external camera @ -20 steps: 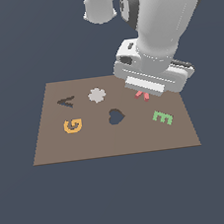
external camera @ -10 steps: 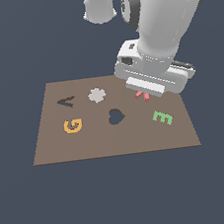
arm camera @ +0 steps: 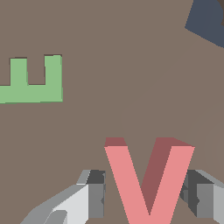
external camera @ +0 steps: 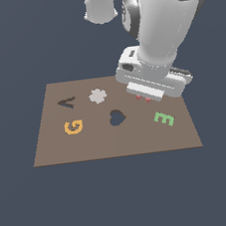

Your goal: Insert a designated object into the corresponding slot on a board.

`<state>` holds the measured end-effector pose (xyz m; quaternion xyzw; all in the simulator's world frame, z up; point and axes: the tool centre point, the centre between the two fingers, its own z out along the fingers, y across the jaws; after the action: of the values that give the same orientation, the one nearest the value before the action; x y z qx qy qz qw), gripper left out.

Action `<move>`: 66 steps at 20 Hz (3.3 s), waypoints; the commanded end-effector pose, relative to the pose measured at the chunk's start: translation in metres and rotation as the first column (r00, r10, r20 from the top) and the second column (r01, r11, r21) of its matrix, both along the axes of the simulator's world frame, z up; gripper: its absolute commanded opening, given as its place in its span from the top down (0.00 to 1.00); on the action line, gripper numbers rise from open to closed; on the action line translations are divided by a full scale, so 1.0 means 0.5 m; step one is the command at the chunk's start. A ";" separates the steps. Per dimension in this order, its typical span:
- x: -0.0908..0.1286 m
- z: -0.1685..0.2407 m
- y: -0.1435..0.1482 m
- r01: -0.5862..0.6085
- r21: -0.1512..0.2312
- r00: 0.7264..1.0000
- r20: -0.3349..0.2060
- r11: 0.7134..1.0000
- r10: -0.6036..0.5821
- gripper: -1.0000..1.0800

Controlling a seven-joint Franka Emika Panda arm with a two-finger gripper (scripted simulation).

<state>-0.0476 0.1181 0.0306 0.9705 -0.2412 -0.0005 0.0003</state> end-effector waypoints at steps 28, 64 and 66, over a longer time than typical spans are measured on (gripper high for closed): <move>-0.031 0.006 -0.020 -0.111 0.000 0.994 0.001 0.994 0.111 1.00; -0.167 0.014 -0.322 -0.906 0.000 0.424 0.001 0.424 0.906 1.00; -0.164 0.014 -0.343 -0.929 0.000 0.370 0.001 0.370 0.929 1.00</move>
<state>-0.1304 -0.0454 0.0374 0.9464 0.3231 -0.0003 0.0000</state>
